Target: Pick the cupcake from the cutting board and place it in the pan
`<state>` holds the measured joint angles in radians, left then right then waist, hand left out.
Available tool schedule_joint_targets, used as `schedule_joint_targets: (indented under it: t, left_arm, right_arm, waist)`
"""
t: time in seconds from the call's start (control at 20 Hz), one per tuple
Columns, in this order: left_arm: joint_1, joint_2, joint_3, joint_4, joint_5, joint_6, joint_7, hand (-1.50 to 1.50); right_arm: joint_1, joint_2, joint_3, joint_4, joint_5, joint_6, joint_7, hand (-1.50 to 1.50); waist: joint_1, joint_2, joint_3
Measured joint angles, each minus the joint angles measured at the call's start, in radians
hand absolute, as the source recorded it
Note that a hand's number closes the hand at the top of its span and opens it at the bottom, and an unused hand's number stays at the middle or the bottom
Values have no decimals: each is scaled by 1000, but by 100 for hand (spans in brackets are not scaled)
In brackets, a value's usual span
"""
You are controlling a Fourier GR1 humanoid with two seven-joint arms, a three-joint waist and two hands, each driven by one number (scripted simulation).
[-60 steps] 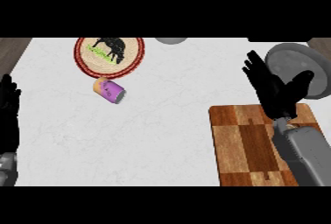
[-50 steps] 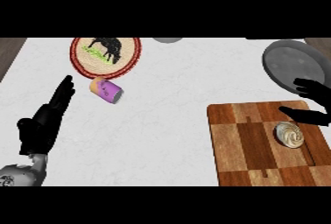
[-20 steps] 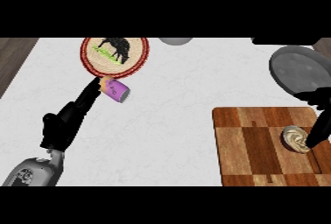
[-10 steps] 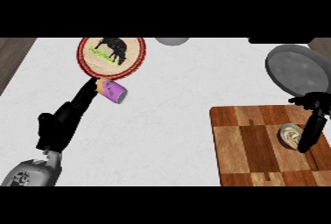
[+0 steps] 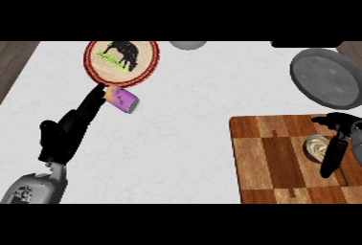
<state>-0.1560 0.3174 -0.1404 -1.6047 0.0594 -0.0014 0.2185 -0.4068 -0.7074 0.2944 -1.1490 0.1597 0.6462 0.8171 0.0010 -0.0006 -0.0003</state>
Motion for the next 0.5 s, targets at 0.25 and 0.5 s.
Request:
schedule_joint_targets:
  t: [0.25, 0.5]
  left_arm:
    - [15, -17, 26, -4, -23, -28, -14, 0]
    - [-12, -38, 46, 13, -36, -43, 0, 0]
  right_arm:
    - [14, 43, -37, 41, 92, -5, -39, -150]
    - [14, 58, -52, 91, 165, 13, -135, 150]
  waist:
    - [2, 1, 1]
    - [2, -3, -6]
